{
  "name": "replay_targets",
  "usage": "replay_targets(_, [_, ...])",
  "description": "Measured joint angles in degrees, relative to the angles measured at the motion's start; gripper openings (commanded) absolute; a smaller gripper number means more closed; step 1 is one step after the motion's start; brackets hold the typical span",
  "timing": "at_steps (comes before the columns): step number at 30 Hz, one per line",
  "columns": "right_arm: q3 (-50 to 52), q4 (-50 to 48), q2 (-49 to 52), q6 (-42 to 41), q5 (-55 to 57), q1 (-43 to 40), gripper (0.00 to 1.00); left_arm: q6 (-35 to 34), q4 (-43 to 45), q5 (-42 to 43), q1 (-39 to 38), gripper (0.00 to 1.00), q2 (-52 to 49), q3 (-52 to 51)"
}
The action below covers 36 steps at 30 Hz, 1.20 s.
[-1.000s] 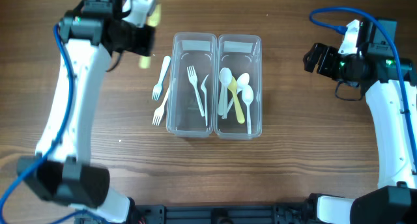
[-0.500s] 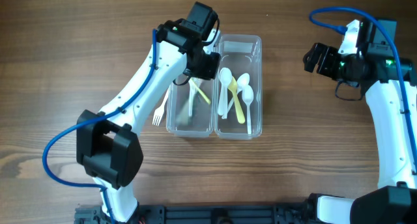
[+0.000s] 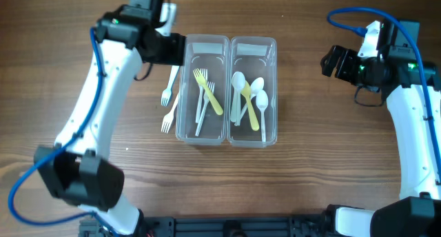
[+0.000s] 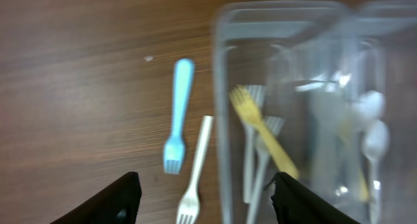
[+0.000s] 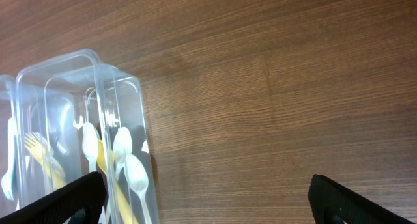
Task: Pack container
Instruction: 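Place the yellow fork into the left compartment, then lower the left gripper onto the blue fork and grasp its handle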
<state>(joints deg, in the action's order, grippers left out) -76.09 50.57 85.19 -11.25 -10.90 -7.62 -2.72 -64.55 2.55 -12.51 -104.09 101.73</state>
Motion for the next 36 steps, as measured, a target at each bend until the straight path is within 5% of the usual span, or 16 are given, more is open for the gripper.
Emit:
replay_targets(14, [0.0, 0.0, 0.0, 0.0, 0.0, 0.0, 1.0, -0.3, -1.9, -1.7, 5.2, 0.64, -23.5, 0.1])
replay_targets(36, [0.0, 0.0, 0.0, 0.0, 0.0, 0.0, 1.0, 4.6, 2.8, -2.3, 2.3, 0.38, -26.3, -1.7])
